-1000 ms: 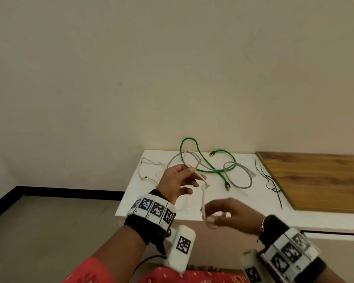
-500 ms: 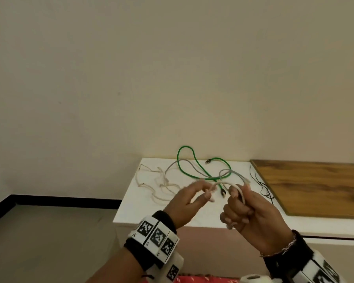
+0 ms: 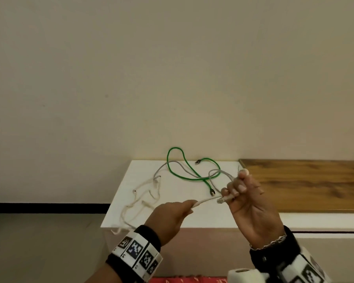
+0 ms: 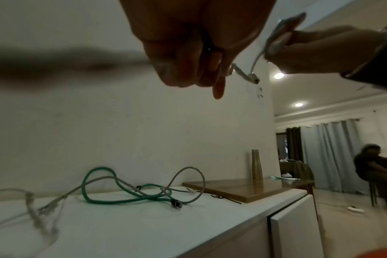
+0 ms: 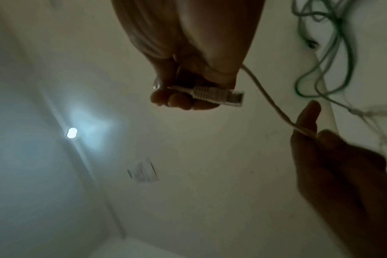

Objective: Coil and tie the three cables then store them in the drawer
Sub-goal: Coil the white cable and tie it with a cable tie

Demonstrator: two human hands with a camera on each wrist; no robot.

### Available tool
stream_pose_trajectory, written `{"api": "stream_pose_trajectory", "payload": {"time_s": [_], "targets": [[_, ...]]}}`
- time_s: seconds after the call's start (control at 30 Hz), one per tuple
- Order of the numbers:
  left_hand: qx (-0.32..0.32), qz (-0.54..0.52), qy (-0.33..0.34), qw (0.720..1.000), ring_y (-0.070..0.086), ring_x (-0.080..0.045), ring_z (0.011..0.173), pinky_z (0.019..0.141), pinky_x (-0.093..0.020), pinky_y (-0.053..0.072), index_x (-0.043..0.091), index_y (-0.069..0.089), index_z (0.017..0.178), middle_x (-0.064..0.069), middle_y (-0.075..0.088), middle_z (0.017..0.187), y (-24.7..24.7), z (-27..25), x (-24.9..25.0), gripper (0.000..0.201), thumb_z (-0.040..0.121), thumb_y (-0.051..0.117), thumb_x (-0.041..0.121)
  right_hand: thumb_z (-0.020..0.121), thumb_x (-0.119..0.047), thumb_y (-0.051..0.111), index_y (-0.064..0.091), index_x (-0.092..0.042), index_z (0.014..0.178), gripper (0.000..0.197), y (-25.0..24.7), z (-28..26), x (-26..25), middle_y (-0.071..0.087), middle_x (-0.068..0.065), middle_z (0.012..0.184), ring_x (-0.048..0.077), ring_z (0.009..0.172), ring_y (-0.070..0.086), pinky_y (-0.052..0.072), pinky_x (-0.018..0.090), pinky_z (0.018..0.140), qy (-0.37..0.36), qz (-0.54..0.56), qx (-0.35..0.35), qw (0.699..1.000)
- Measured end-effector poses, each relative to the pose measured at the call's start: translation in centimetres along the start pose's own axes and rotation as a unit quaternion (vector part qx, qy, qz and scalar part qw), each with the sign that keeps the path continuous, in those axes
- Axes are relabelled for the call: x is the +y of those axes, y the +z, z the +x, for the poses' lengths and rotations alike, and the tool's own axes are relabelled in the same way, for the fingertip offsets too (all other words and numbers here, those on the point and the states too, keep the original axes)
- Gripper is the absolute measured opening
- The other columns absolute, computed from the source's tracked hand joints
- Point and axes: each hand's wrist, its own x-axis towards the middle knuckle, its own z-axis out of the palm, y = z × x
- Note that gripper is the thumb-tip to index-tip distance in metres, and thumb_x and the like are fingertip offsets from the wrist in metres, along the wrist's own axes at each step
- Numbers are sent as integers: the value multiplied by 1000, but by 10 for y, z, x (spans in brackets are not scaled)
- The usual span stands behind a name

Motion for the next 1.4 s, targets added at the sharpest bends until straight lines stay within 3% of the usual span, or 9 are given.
{"api": "stream_pose_trajectory", "payload": {"time_s": [0.13,0.3,0.47,0.6,0.83,0.9,1.07,1.2,1.4], "targets": [[-56,111,48,991,61,-32,99,81,-36,48,19,43,130,-8,62,118,-1,1,16,34,97,35,18,74,-46,65,67,-21,76,26,4,-3,16,57,-4,55,10,57,52,45,18,57,-36,-234,1,971],[-25,235,132,963,51,-10,35,35,-15,31,31,65,73,6,58,50,-4,-4,18,18,77,47,31,94,-7,43,56,-19,70,30,-5,-9,31,60,-6,56,4,56,51,42,11,58,-18,-536,-5,844],[89,267,128,951,45,-7,30,33,-12,26,26,56,54,7,53,41,-5,-6,8,42,78,35,52,95,-12,38,42,-30,64,37,-16,-18,36,51,-8,56,5,56,49,42,22,63,102,-693,-53,711],[142,210,136,958,50,-5,40,36,-14,31,27,57,57,10,57,47,-15,-5,2,39,76,38,56,95,-34,35,51,-25,63,37,-12,-25,33,47,-9,48,0,46,43,34,14,55,197,-621,-128,748],[139,-36,63,988,52,-12,56,58,-20,36,27,52,79,2,63,65,-19,-5,-18,27,87,34,45,72,-39,67,46,-14,48,40,-11,-27,16,25,-9,36,7,32,21,23,18,36,263,-156,18,952],[118,-120,9,986,52,-14,61,58,-21,38,29,48,85,3,62,66,-11,-12,-31,28,84,29,50,69,-35,73,50,-13,53,36,-20,-21,13,27,-8,37,8,33,24,32,21,37,263,-14,7,965],[29,-84,-69,994,57,-3,59,59,-21,42,42,49,105,8,61,64,10,-35,-53,43,78,19,56,96,-25,3,53,-2,99,56,-27,-15,6,40,5,70,17,66,35,35,31,76,184,167,-51,967],[-49,225,-24,973,69,-12,71,59,-19,50,32,52,121,4,73,79,8,-33,-35,55,70,71,22,99,-22,6,53,1,108,53,-27,-5,9,59,14,88,25,85,53,36,32,89,108,179,-30,978],[-200,263,113,937,60,-40,89,62,-41,40,10,40,129,-23,60,103,10,-27,12,44,87,33,-5,89,-21,40,60,-14,76,25,-19,6,17,53,-3,55,11,54,53,51,21,61,-6,81,107,991]]}}
